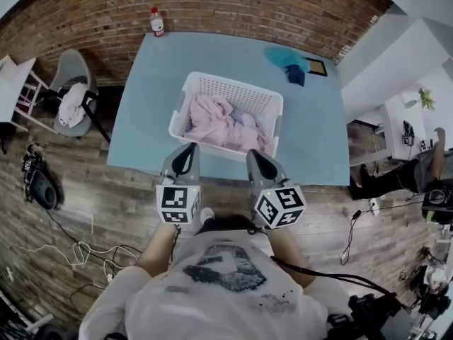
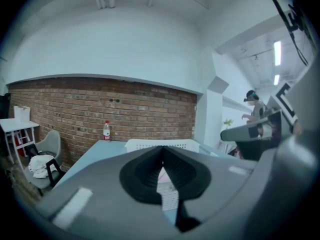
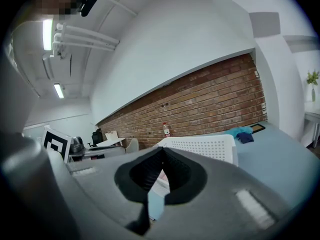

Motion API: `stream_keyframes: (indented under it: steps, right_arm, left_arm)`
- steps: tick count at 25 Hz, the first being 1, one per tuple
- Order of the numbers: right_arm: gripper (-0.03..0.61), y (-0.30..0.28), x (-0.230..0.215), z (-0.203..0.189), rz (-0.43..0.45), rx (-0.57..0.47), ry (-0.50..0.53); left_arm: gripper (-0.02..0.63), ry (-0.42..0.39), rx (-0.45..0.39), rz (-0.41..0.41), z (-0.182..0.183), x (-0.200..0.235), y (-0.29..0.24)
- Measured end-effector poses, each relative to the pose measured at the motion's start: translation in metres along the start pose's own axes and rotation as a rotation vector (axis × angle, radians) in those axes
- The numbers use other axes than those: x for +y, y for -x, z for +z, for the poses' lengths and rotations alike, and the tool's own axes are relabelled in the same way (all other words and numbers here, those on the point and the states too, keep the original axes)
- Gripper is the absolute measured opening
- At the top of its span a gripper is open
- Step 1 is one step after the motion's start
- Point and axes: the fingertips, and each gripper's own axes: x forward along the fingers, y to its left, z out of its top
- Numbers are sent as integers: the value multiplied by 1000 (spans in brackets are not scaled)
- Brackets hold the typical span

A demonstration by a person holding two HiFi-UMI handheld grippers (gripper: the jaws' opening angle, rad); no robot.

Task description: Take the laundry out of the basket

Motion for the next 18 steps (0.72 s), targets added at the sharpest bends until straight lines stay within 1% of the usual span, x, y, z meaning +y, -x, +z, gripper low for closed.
stream_keyframes:
  steps: [5,10,13,18]
  right_arm:
    - [-3,-15,-10,6,-5,3,6]
    - [-3,-40,-29,13,16,14,4]
    - [-3,-59,-42,19,45,21,4]
    - [-3,-95,-63,30,118,52,21]
  left_arm:
    - [-9,1,-1,-9,3,4,-17]
    - [-9,-3,13,19,8,15,-41]
    - [-9,-3,24,39,8,19,-60]
    - [-9,1,47,89,11,26,-96]
